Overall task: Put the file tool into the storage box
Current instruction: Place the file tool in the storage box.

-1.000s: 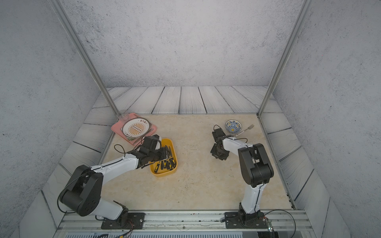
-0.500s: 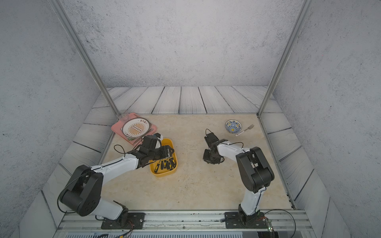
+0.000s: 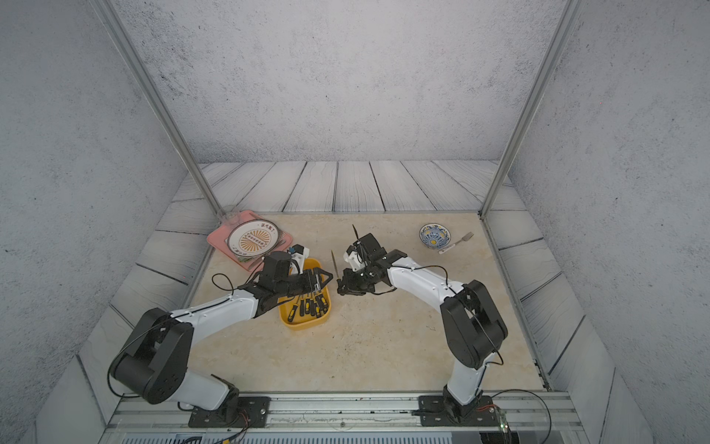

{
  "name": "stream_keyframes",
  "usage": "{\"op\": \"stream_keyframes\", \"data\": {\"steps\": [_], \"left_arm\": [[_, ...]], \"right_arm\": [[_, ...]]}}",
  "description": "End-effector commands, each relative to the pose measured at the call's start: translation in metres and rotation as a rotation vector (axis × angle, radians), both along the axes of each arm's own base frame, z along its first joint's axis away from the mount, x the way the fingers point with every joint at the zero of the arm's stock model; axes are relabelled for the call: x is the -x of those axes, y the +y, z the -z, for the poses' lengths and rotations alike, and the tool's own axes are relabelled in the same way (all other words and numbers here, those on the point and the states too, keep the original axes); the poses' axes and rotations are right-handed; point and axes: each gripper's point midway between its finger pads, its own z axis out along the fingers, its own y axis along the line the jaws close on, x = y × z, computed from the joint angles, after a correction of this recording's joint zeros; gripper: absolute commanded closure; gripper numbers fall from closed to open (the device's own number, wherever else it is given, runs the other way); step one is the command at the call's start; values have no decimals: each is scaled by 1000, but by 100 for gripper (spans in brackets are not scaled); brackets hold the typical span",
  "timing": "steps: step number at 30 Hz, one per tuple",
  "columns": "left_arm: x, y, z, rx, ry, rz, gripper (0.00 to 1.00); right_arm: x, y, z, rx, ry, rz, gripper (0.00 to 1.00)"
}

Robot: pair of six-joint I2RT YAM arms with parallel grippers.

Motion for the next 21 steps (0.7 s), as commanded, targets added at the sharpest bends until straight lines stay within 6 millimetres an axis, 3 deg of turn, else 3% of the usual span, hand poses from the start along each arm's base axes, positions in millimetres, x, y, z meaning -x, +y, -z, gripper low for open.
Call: {"op": "stream_keyframes", "data": {"steps": [1,7,10,13,19,21], "left_arm": [[1,-2,-14,38,-36,16,30],[2,-2,-15,44,-40,18,31],[3,-4,-16,49,-40,27,48],[3,-6,-16,57,-37,38,75],[4,-7,-13,62,-23,44,93],[4,-6,-12,55,-21,42,99]], "right_arm": [[4,16,-7,-46,9,-67,100],[-1,33,-14,-72,4,-88,100],[0,36,-15,-72,2,-93,100],[-1,36,-17,-70,-4,-92,100],[-4,38,-22,-71,-16,-88,100],[-5,38,-25,-70,-24,-83,96]]}}
